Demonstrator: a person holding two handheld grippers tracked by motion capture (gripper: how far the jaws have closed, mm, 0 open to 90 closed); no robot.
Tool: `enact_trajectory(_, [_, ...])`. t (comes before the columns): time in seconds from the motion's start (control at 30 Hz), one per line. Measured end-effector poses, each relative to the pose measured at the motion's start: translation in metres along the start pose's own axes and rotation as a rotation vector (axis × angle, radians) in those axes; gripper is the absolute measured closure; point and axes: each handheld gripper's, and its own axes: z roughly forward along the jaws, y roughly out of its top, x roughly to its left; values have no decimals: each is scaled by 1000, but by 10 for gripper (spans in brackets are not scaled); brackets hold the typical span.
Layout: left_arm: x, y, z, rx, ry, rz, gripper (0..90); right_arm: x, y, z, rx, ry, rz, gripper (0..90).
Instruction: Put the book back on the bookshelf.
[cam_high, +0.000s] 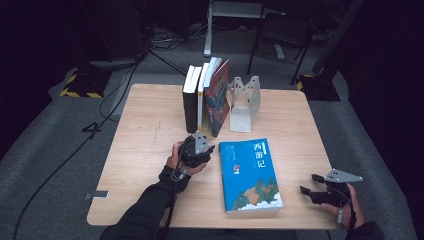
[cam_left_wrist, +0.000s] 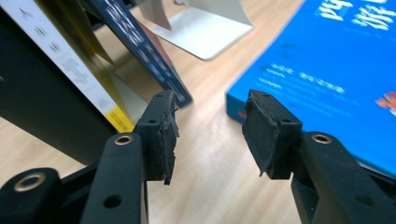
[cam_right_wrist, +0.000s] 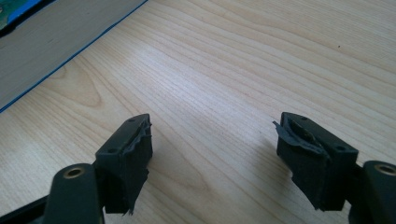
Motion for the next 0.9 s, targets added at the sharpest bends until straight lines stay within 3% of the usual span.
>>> enact_trajectory(0.37, [-16, -14, -8, 36, -102, 46, 500, 0, 0, 0, 0, 1, 0, 260])
enact_trajectory(0.47, [-21, -18, -12, 50, -170, 35, 498, 0, 0, 0, 1, 1, 0, 261])
enact_trajectory(0.57, [-30, -21, -16, 66, -219, 59, 474, 0, 0, 0, 0, 1, 0, 261])
enact_trajectory(0.77, [-39, -27, -23, 102, -281, 100, 446, 0, 0, 0, 1, -1, 2, 260])
enact_trajectory(0.9, [-38, -40, -27, 127, -323, 103, 415, 1, 0, -1, 2, -4, 5, 247])
